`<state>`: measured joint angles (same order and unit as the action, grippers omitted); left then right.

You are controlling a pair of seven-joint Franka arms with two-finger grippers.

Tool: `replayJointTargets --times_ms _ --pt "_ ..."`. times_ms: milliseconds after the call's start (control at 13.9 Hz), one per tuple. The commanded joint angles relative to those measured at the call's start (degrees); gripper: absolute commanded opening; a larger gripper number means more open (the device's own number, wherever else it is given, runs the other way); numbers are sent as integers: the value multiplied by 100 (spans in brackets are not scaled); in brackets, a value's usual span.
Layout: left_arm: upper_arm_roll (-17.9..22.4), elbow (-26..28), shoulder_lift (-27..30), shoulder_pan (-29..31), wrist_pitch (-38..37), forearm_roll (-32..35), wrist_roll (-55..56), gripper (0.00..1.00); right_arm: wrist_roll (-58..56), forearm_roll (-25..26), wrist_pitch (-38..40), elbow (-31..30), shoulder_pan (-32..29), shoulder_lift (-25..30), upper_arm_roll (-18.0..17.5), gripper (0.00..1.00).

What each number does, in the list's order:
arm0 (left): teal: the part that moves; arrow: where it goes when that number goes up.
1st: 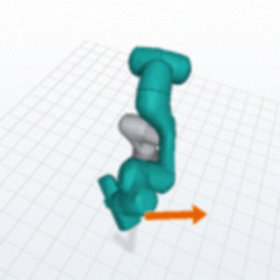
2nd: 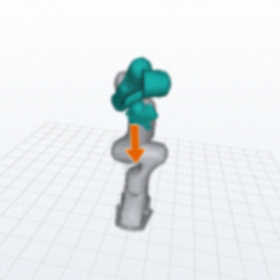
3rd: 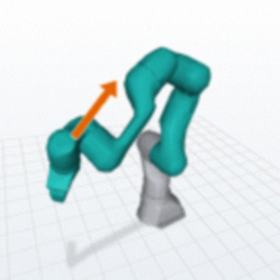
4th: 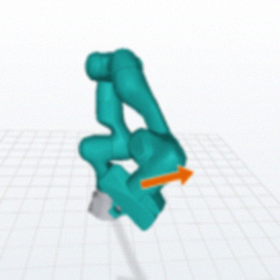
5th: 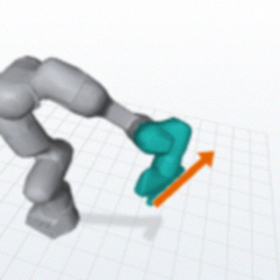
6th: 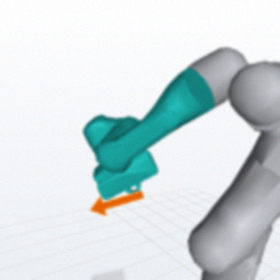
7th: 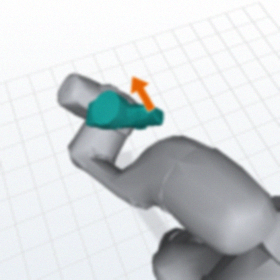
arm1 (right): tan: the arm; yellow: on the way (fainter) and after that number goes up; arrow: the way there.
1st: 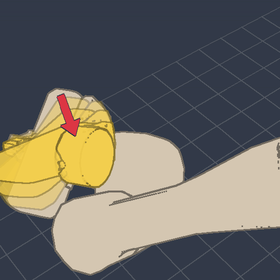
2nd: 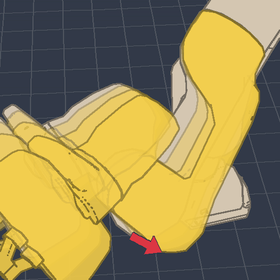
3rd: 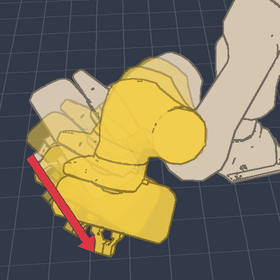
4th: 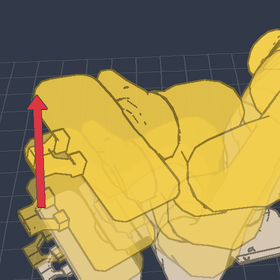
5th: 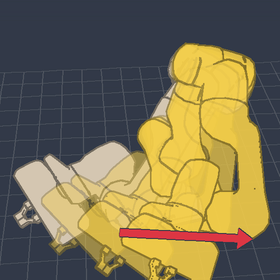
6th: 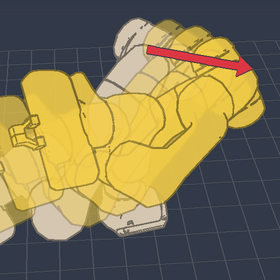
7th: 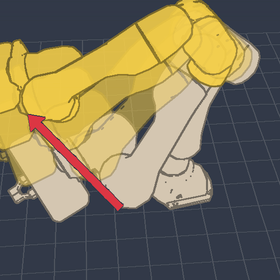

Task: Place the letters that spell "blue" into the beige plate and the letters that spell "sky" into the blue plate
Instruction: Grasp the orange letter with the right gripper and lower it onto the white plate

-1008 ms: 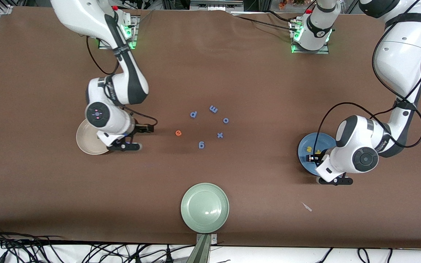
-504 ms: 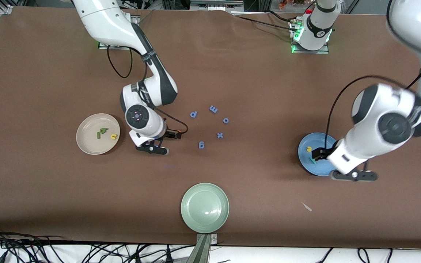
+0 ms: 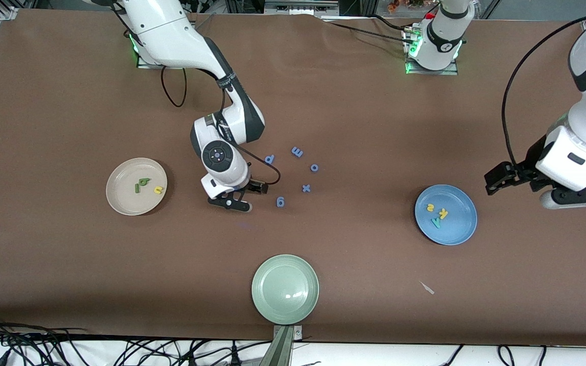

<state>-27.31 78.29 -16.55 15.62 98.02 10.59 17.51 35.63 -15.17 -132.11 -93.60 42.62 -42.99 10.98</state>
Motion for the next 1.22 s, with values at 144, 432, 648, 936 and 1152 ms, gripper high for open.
replayJointTargets --times_ms 144,432,648,936,1152 --pt "2025 947 783 -1464 -38 -1073 -422 100 32 -74 1 44 141 -104 36 71" --pt "2230 2591 1890 -1483 726 -1446 -723 100 41 -83 1 44 132 -87 45 26" --pt "2203 2473 1806 -1422 588 -1402 -679 100 49 -83 28 44 123 -52 53 13" --pt "2116 2375 1796 -1492 341 -1130 -687 100 -536 -65 570 70 71 264 439 12" --pt "2011 2270 1796 -1492 140 -998 -714 100 -1713 -74 1440 35 71 484 1062 13"
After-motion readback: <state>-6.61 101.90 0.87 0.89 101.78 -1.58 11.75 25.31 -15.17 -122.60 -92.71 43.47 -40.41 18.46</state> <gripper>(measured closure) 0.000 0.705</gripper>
